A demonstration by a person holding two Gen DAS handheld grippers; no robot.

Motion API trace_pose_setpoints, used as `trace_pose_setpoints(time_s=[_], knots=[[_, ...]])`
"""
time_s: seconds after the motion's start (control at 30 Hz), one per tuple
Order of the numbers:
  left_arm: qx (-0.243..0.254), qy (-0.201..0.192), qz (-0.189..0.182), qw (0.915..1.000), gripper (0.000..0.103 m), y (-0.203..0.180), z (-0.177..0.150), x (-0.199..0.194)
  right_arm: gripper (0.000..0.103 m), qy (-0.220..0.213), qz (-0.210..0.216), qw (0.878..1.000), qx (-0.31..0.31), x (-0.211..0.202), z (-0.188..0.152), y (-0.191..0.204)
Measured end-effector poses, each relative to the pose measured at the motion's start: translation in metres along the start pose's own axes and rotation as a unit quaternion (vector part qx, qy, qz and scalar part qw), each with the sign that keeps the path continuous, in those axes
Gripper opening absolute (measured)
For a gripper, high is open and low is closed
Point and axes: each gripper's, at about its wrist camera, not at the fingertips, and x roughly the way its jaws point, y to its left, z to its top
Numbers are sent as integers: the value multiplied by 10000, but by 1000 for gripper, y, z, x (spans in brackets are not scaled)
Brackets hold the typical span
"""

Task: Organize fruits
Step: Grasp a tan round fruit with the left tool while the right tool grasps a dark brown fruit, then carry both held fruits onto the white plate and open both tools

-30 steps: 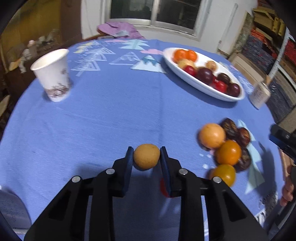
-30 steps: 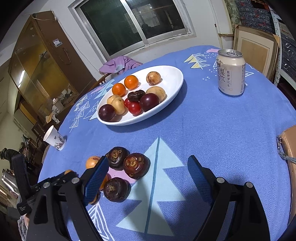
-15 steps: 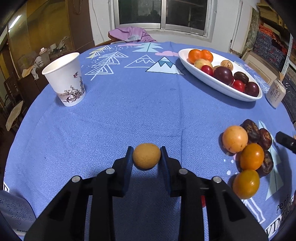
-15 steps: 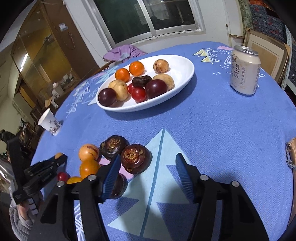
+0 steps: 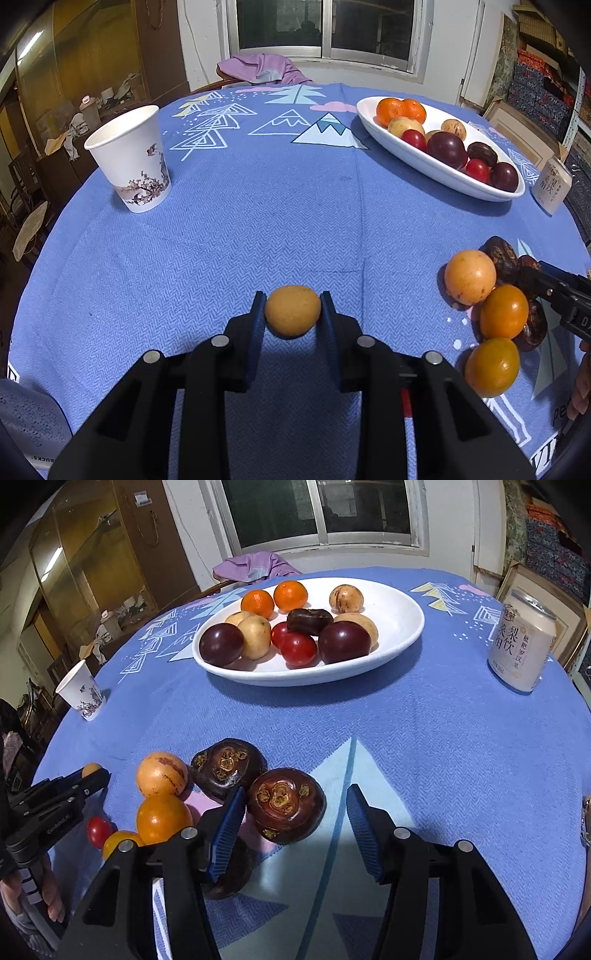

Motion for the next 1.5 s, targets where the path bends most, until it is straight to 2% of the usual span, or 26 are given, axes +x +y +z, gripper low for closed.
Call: trace_pose_setpoints(time_s=[0.13, 0.2, 0.4, 0.47, 0.57, 0.67, 0.77, 0.9, 1.0, 1.2, 1.5], knots=[[13, -5, 9, 10000, 29, 0, 0, 0, 56, -45, -80, 9999, -78, 2, -1, 3], [13, -6, 6, 10000, 29, 0, 0, 0, 44, -33, -45, 9998, -200, 2, -1, 8], [6, -5, -3, 10000, 29, 0, 0, 0, 44, -22, 29, 10000, -78, -3, -1, 1], [-39, 3, -55, 10000, 29, 1, 0, 0, 44, -188, 60, 9998, 96, -15, 2, -9], [-156, 29, -252, 9996, 29, 4, 1, -2, 44, -415, 150, 9984, 353, -34, 6, -26], [-185, -25, -432, 9989, 29, 2, 2, -7, 44, -270, 93, 9983, 499, -29, 4, -36], [-78, -80, -409, 9991, 29, -3, 1, -9, 44, -104, 21, 9988, 477, -18, 1, -37], [-85, 51, -504, 9987, 29, -4, 0, -3, 44, -14, -38, 9993, 363, -11, -2, -32], [44, 35, -386, 9992, 29, -8, -2, -1, 44, 55, -92, 9995, 290, -8, -4, -29], [40, 27, -406, 9992, 29, -7, -2, 0, 46, 16, -314, 9995, -50, -7, -8, -20], [-65, 62, -539, 9985, 29, -1, -1, -1, 45, -8, -292, 9996, 4, -8, -8, -22]])
